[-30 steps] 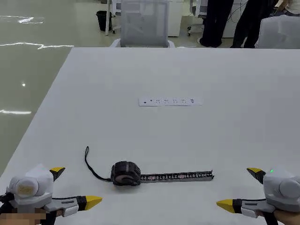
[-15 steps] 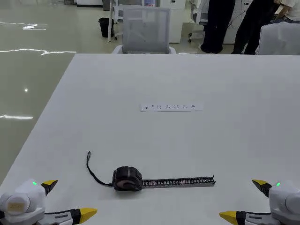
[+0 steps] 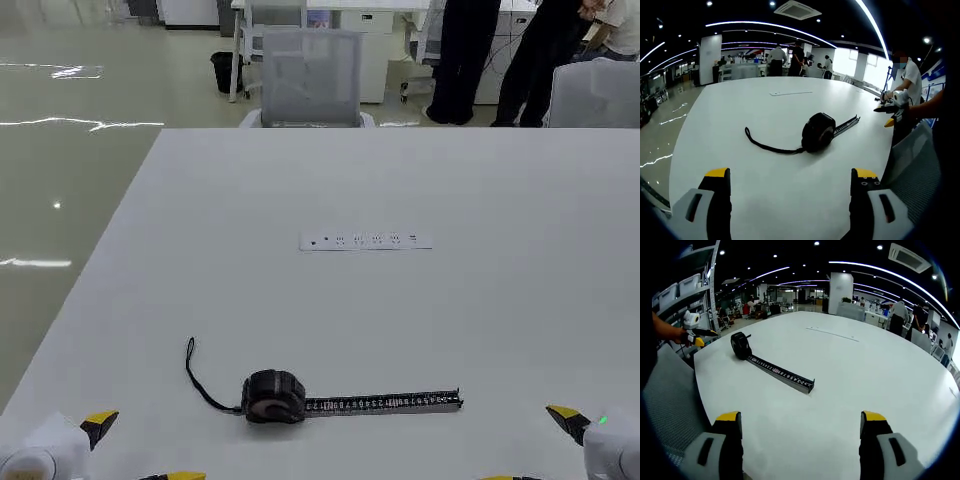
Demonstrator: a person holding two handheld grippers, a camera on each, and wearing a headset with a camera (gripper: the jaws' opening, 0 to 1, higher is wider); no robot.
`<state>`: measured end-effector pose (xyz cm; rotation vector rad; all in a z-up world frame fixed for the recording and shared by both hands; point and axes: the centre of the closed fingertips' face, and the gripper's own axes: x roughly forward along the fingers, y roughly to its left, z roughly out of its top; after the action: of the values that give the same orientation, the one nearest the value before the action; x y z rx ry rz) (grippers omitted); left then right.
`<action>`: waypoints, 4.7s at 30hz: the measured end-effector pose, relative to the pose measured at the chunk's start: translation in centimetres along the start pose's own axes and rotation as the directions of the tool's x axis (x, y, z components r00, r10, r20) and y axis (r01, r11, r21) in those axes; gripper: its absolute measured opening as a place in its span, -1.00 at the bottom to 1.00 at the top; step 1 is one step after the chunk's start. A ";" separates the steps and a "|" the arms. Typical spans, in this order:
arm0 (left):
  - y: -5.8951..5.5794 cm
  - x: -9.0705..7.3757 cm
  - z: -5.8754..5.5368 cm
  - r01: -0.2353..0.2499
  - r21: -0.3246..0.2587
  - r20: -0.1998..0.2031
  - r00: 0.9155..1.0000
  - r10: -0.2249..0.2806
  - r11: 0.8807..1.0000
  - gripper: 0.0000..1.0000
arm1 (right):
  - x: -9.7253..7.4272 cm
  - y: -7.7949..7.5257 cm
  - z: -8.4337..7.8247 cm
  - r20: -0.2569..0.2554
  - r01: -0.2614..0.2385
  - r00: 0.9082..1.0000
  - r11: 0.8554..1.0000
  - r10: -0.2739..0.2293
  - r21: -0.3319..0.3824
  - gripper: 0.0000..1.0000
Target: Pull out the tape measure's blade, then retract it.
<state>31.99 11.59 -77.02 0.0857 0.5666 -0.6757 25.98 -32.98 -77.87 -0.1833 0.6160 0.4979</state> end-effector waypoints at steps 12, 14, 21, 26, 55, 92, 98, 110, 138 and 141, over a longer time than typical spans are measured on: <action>0.2 -0.1 0.1 -0.043 -0.055 0.008 0.999 0.044 0.998 0.98 | -0.3 -0.2 -0.8 -0.018 -0.002 1.000 1.000 0.002 -0.019 0.99; -0.2 -0.1 0.2 -0.039 -0.054 0.011 0.999 0.039 0.998 0.98 | -0.4 -0.1 -0.9 -0.019 -0.004 1.000 1.000 0.004 -0.022 0.99; -0.9 0.4 1.1 -0.078 -0.071 -0.006 0.997 0.078 0.994 0.98 | -0.5 -0.9 -0.8 -0.005 0.002 1.000 1.000 -0.002 -0.027 0.93; -1.8 0.8 2.0 -0.083 -0.059 -0.003 0.997 0.083 0.995 0.98 | -0.5 -1.2 -0.5 -0.005 -0.006 1.000 1.000 0.006 -0.031 0.90; -6.5 5.6 4.6 -0.093 -0.067 0.007 0.996 0.094 0.993 0.98 | 2.1 -1.8 1.7 -0.051 -0.132 0.991 0.981 0.126 -0.142 0.70; -7.2 10.1 5.2 -0.207 -0.089 -0.016 0.978 0.207 0.974 0.98 | 6.0 -1.6 2.7 -0.182 -0.300 0.949 0.908 0.256 -0.291 0.32; -7.0 11.0 5.2 -0.223 -0.102 -0.014 0.975 0.223 0.969 0.96 | 6.7 -1.2 2.2 -0.248 -0.363 0.924 0.874 0.292 -0.323 0.20; -6.8 11.6 5.4 -0.242 -0.115 -0.016 0.970 0.242 0.963 0.91 | 8.3 -0.9 1.7 -0.348 -0.447 0.881 0.808 0.322 -0.384 0.00; -7.1 12.2 5.2 -0.253 -0.132 -0.032 0.967 0.251 0.958 0.88 | 10.1 -0.5 0.5 -0.568 -0.617 0.756 0.643 0.325 -0.453 -0.64; -7.1 12.2 5.2 -0.254 -0.133 -0.033 0.967 0.252 0.958 0.88 | 10.0 -0.5 0.3 -0.582 -0.631 0.743 0.634 0.331 -0.446 -0.70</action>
<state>37.84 -2.21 -78.30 0.0349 0.6031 -0.3858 33.44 -29.37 -83.56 -0.8031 0.9543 1.2368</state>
